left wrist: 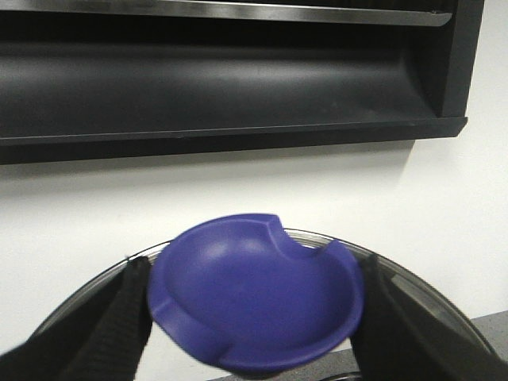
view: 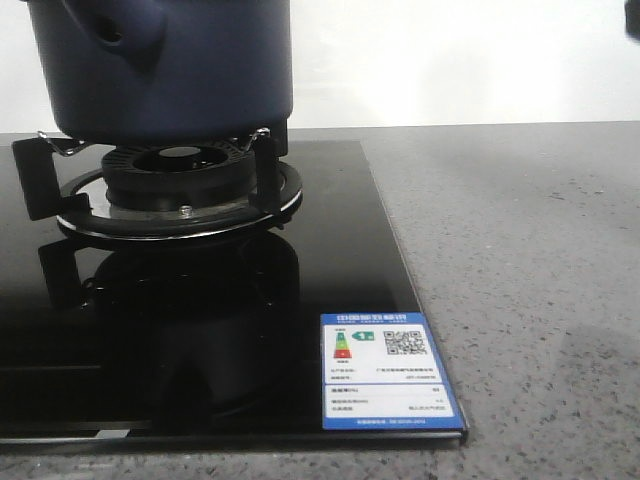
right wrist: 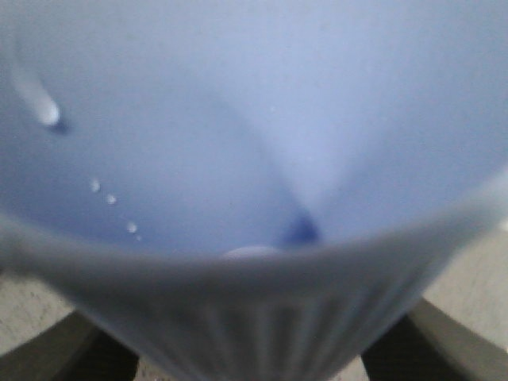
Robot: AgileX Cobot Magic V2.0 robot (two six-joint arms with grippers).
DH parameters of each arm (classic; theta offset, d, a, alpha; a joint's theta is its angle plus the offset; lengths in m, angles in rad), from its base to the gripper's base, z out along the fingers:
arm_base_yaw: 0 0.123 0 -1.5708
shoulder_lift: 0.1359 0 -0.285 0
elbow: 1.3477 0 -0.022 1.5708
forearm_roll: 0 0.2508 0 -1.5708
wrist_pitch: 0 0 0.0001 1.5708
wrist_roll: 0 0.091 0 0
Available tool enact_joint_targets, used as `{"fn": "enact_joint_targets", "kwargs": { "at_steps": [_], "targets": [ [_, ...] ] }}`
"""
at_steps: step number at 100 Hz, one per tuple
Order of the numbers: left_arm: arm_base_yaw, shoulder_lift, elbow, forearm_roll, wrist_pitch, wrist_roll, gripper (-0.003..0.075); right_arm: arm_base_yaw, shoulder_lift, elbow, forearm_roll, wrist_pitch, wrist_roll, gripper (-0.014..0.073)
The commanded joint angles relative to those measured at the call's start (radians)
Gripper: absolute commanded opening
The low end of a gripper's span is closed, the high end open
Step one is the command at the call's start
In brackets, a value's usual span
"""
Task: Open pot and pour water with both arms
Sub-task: 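Return the cup upright to the counter with the right gripper and release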
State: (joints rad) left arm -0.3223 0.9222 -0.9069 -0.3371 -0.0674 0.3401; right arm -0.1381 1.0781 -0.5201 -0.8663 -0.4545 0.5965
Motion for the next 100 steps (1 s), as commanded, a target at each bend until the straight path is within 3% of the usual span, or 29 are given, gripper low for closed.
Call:
{"fn": "enact_joint_targets", "kwargs": {
  "at_steps": [1,41,88,100],
  "targets": [
    [0.002,-0.020,-0.037,0.001,-0.101,-0.003,0.0328,-0.043,0.053,-0.008,0.029,-0.148,0.002,0.0327],
    [0.002,-0.020,-0.037,0.001,-0.101,-0.003,0.0328,-0.072,0.314,-0.007,0.051,-0.246,-0.015,0.0327],
    [0.002,-0.020,-0.037,0.001,-0.101,-0.003,0.0328,-0.072,0.354,-0.007,0.051,-0.246,-0.048,0.0329],
    [0.002,-0.020,-0.037,0.001,-0.101,-0.003,0.0328,-0.072,0.354,-0.007,0.051,-0.246,-0.048,0.0424]
  ]
}}
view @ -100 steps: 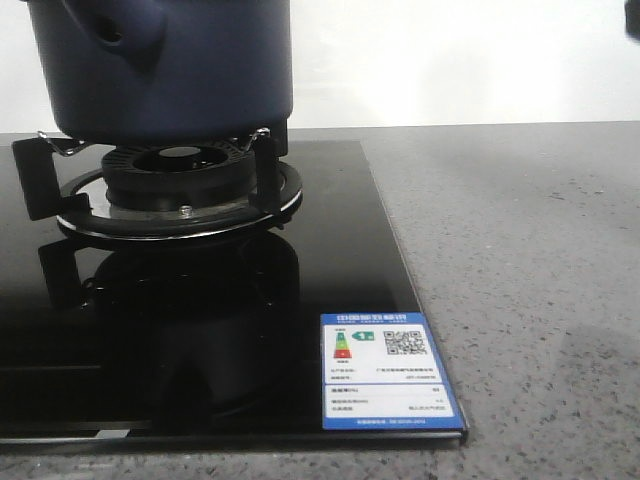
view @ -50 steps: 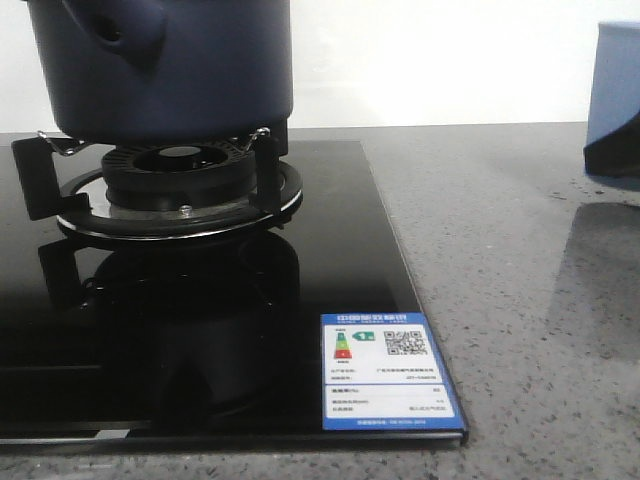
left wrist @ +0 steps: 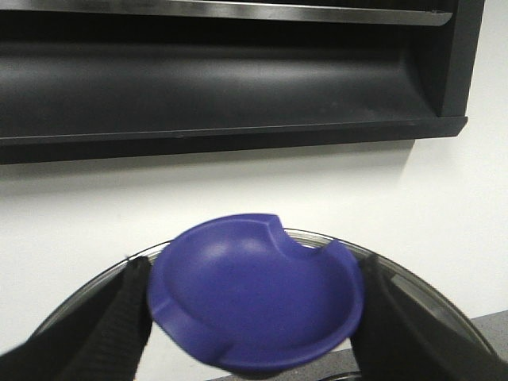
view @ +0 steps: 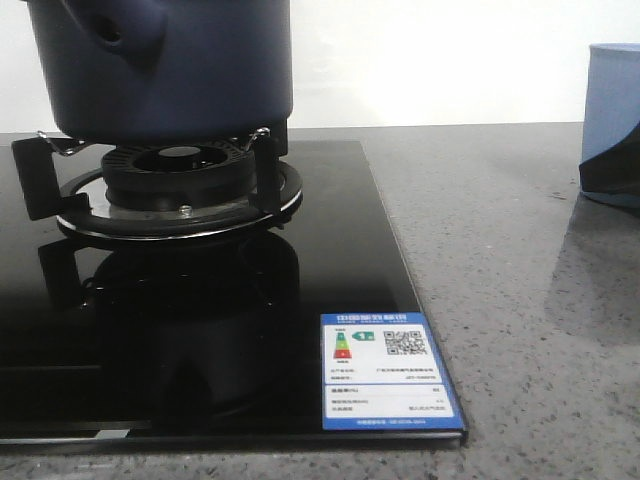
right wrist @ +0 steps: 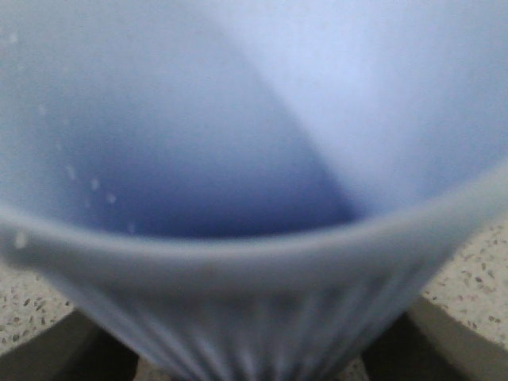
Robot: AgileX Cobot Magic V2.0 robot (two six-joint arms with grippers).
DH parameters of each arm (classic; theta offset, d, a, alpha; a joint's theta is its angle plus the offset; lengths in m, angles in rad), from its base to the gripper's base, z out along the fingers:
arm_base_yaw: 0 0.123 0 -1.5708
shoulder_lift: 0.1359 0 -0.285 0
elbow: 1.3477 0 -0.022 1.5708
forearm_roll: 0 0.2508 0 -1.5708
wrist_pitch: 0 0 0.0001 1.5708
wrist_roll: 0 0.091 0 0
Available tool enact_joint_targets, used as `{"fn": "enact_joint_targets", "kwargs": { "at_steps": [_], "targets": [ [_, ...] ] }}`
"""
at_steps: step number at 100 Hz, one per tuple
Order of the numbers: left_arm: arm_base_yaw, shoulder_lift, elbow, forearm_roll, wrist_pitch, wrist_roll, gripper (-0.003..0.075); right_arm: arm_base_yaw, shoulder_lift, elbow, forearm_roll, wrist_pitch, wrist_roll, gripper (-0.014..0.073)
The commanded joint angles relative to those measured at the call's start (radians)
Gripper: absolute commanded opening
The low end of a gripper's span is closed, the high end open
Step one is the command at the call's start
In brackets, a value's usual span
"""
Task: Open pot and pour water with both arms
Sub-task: 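Return the cup upright to the counter with the right gripper and release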
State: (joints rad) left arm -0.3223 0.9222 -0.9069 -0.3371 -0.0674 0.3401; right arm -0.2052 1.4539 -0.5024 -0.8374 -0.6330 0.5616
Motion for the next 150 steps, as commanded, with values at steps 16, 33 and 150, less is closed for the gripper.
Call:
{"fn": "enact_joint_targets", "kwargs": {
  "at_steps": [16,33,150],
  "targets": [
    [0.002,-0.020,-0.037,0.001,-0.101,-0.003,0.0328,-0.005,-0.022,-0.025,0.022,-0.068,-0.012,0.0675],
    [0.002,-0.020,-0.037,0.001,-0.101,-0.003,0.0328,-0.005,-0.057,-0.003,0.016,-0.062,-0.001,0.0650],
    [-0.216,0.232,-0.037,0.003,-0.206,-0.003,0.0328,0.018,-0.826,0.332,-0.084,0.086,0.207,0.0650]
  ]
}}
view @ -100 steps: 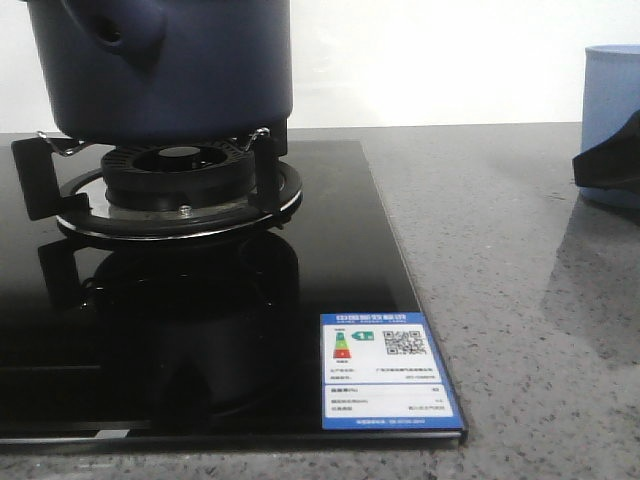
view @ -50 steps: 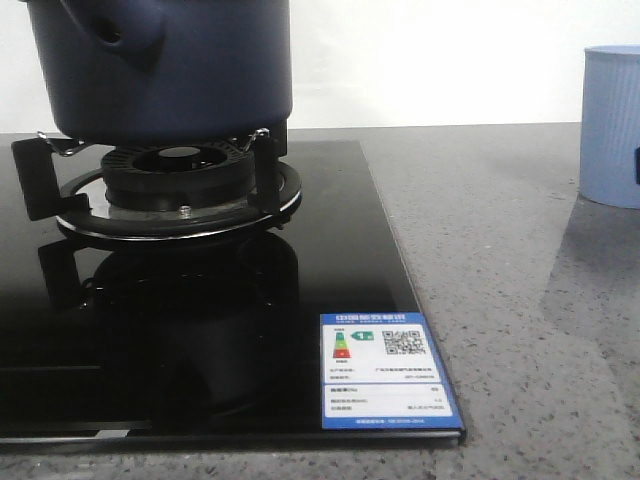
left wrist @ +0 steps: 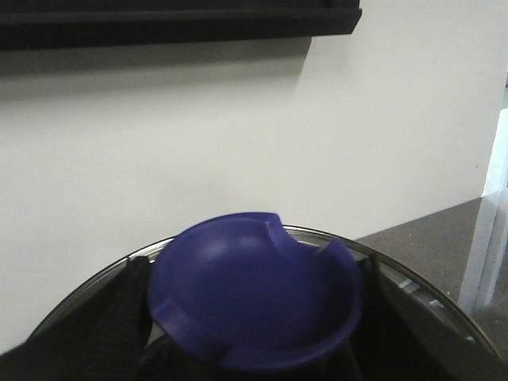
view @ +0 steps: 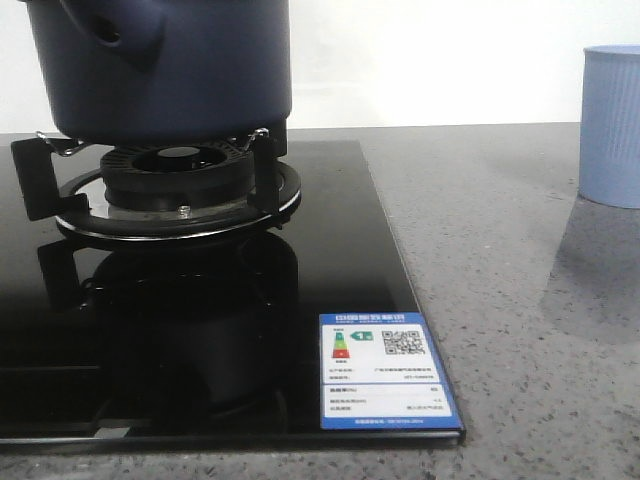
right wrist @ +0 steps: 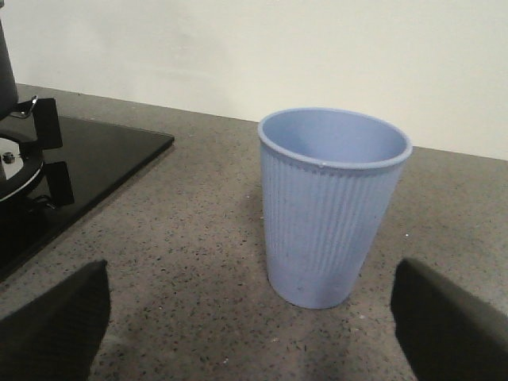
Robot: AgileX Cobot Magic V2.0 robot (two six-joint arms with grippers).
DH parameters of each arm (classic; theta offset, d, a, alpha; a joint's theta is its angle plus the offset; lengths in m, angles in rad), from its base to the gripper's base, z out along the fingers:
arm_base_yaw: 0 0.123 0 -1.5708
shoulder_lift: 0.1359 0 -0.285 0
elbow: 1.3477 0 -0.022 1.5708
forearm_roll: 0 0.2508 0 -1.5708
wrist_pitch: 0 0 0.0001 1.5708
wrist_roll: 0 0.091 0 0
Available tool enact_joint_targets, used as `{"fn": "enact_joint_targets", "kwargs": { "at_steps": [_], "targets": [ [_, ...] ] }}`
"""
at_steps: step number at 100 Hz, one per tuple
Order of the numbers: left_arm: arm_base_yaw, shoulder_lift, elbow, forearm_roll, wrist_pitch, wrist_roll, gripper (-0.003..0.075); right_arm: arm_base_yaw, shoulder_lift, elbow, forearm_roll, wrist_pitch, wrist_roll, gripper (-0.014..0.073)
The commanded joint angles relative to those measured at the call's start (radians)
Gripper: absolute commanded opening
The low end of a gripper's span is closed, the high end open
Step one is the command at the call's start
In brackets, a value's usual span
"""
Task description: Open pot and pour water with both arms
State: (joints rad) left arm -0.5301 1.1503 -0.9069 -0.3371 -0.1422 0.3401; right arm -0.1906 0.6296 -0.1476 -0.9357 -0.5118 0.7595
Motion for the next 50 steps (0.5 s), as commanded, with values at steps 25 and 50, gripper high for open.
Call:
{"fn": "enact_joint_targets", "kwargs": {
  "at_steps": [25,50],
  "targets": [
    [-0.015,0.056,-0.037,0.003,-0.157,-0.003,0.0328,0.004,-0.002,-0.023,0.013,-0.036,0.009,0.0650],
    [-0.021,0.089,-0.037,0.003,-0.160,-0.003,0.0328,0.004,-0.002,-0.023,0.013,-0.036,0.009,0.0650]
  ]
}}
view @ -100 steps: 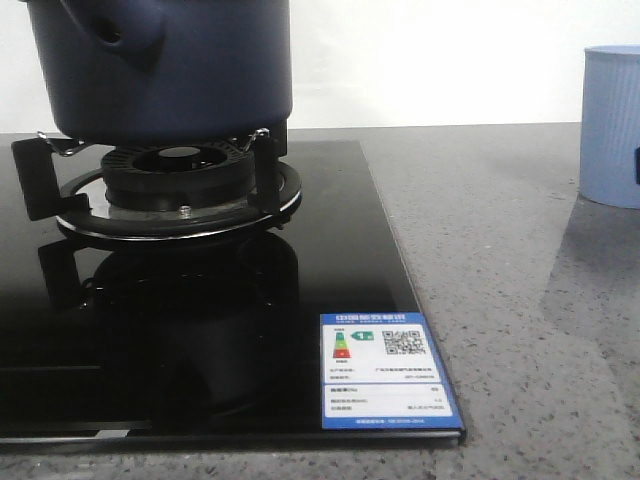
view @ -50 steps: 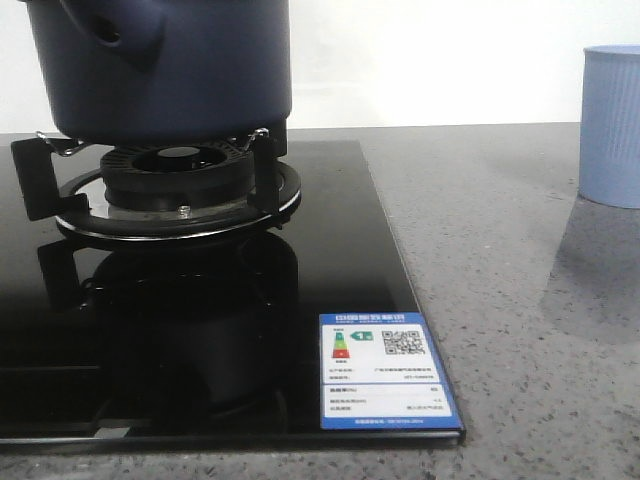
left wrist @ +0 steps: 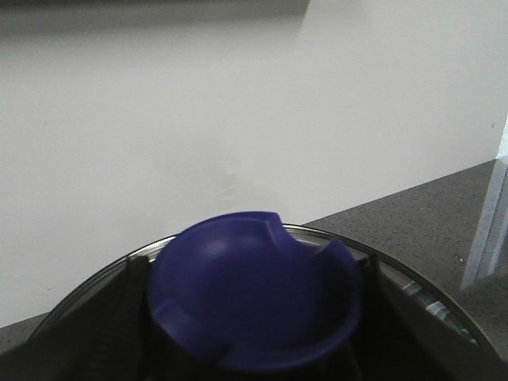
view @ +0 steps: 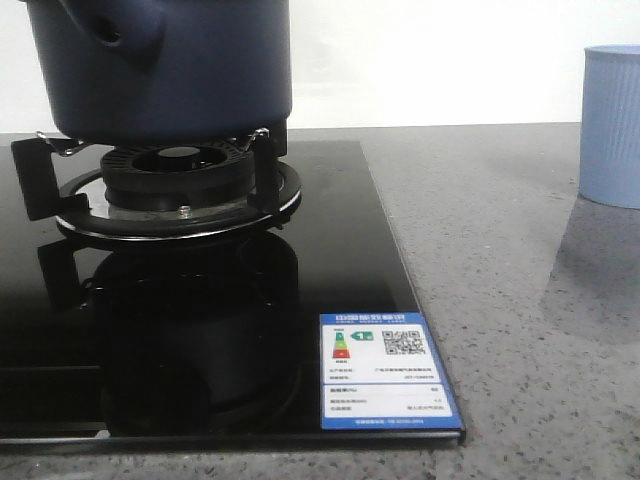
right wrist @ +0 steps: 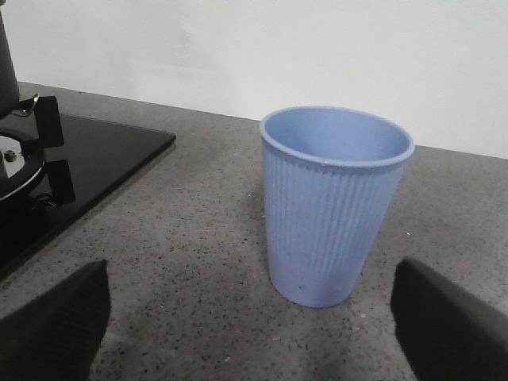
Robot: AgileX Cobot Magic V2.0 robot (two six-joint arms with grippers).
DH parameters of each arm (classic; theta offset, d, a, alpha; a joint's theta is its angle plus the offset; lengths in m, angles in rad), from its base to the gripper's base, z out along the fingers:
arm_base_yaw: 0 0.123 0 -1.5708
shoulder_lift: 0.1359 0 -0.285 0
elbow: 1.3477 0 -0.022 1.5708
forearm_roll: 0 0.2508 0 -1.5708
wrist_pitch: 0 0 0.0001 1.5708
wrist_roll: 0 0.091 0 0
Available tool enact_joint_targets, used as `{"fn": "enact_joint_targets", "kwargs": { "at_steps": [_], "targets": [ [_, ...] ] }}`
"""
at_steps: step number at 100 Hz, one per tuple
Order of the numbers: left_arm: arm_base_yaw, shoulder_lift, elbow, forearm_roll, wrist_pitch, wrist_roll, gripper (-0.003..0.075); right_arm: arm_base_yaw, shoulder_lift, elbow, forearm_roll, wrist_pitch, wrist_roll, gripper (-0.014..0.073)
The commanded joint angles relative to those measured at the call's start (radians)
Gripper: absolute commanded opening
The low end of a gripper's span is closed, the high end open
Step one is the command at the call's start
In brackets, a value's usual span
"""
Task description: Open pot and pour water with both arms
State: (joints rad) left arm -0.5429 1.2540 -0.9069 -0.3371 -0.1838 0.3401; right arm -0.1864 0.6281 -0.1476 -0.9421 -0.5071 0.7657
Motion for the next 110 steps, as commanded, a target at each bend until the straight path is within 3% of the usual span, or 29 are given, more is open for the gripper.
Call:
{"fn": "enact_joint_targets", "kwargs": {
  "at_steps": [1,85,110],
  "targets": [
    [-0.009,-0.015,-0.037,0.003,-0.119,-0.003,0.0328,0.000,-0.001,-0.023,0.019,-0.040,0.003,0.0650],
    [-0.012,0.027,-0.037,0.003,-0.037,-0.003,0.0336,0.000,-0.001,-0.023,0.019,-0.040,0.003,0.0650],
    [-0.012,0.017,-0.037,0.003,-0.032,-0.003,0.0581,0.000,-0.001,-0.023,0.019,-0.040,0.003,0.0650]
  ]
}}
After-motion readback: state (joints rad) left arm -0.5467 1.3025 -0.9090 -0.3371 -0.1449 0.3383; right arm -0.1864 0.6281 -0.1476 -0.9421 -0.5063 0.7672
